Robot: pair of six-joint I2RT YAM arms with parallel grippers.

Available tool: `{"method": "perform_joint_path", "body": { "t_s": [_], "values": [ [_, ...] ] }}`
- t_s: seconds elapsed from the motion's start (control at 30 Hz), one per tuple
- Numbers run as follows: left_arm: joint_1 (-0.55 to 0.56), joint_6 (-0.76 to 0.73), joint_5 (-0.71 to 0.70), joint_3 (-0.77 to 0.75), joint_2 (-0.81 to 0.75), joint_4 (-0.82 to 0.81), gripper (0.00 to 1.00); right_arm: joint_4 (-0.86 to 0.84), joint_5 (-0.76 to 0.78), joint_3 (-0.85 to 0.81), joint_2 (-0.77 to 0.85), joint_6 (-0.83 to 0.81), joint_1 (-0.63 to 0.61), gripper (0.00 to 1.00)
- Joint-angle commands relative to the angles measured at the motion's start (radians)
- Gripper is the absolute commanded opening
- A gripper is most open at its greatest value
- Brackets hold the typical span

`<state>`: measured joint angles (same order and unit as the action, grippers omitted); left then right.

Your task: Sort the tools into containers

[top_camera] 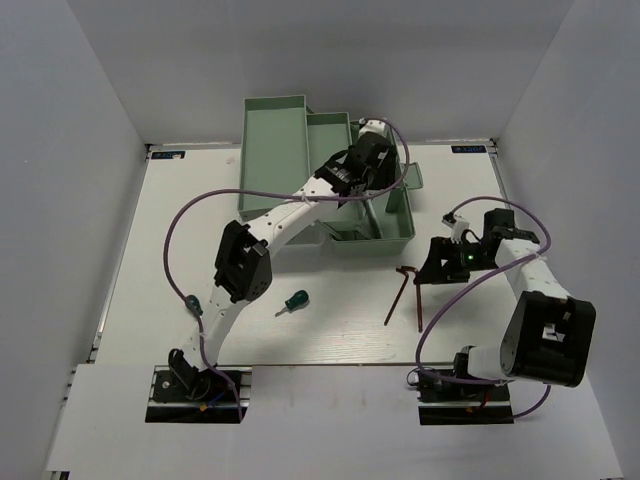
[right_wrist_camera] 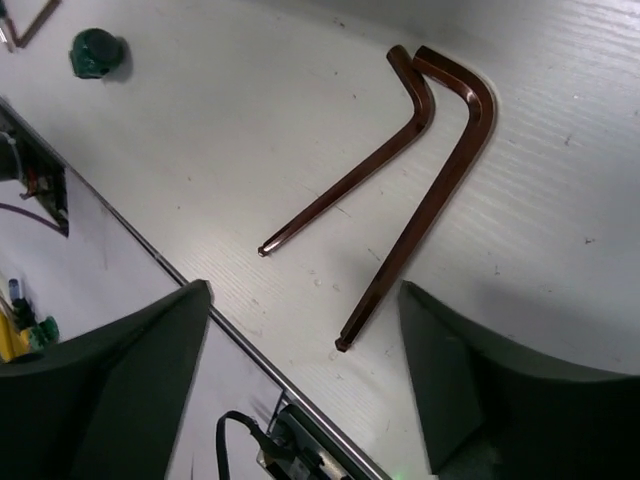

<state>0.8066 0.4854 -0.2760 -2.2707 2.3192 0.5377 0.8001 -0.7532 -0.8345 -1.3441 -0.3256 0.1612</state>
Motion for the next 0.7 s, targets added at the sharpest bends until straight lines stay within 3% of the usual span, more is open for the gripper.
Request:
{"method": "perform_joint_path", "body": {
  "t_s": [0.0,0.07,0.1,0.17,0.23,0.27,0.33,0.43,0.47,0.5,0.53,0.67],
  "values": [
    [0.002,-0.010,0.047,-0.075,-0.075,-0.021,0.71,-0.039,0.088,-0.014,-0.009,0.034,-0.048,0.77],
    [0.002,-0.019,0.057,-0.075,-0.121,-0.012,0.71,-0.081,0.139,0.003,-0.020,0.065,-0.100,0.71],
    [0.002,-0.019,0.057,-0.028,-0.148,-0.012,0.70,-0.110,0.249,0.011,-0.024,0.086,-0.129,0.65],
    [0.031,-0.063,0.057,0.045,-0.219,-0.012,0.52,-0.151,0.328,0.026,-0.035,0.132,-0.185,0.61],
    [0.040,-0.093,0.079,0.213,-0.357,-0.025,0.36,-0.168,0.431,0.025,-0.064,0.160,-0.206,0.59],
    [0.052,-0.108,0.108,0.276,-0.404,-0.025,0.23,-0.179,0.466,0.023,-0.070,0.166,-0.224,0.59],
    [0.065,-0.129,0.122,0.457,-0.539,-0.003,0.21,-0.191,0.501,0.025,-0.099,0.186,-0.238,0.59],
    [0.088,-0.140,0.123,0.696,-0.670,0.022,0.39,-0.216,0.586,0.011,-0.138,0.209,-0.279,0.59],
    [0.097,-0.149,0.123,0.818,-0.767,0.022,0.59,-0.220,0.597,0.005,-0.157,0.220,-0.284,0.59],
    [0.097,-0.149,0.138,0.876,-0.818,0.004,0.67,-0.223,0.612,0.005,-0.173,0.227,-0.295,0.59],
    [0.109,-0.149,0.156,0.975,-0.912,-0.016,0.83,-0.229,0.633,0.000,-0.191,0.232,-0.311,0.59],
    [0.128,-0.076,0.179,1.184,-1.063,-0.038,0.90,-0.243,0.672,0.011,-0.227,0.253,-0.348,0.52]
  ]
}}
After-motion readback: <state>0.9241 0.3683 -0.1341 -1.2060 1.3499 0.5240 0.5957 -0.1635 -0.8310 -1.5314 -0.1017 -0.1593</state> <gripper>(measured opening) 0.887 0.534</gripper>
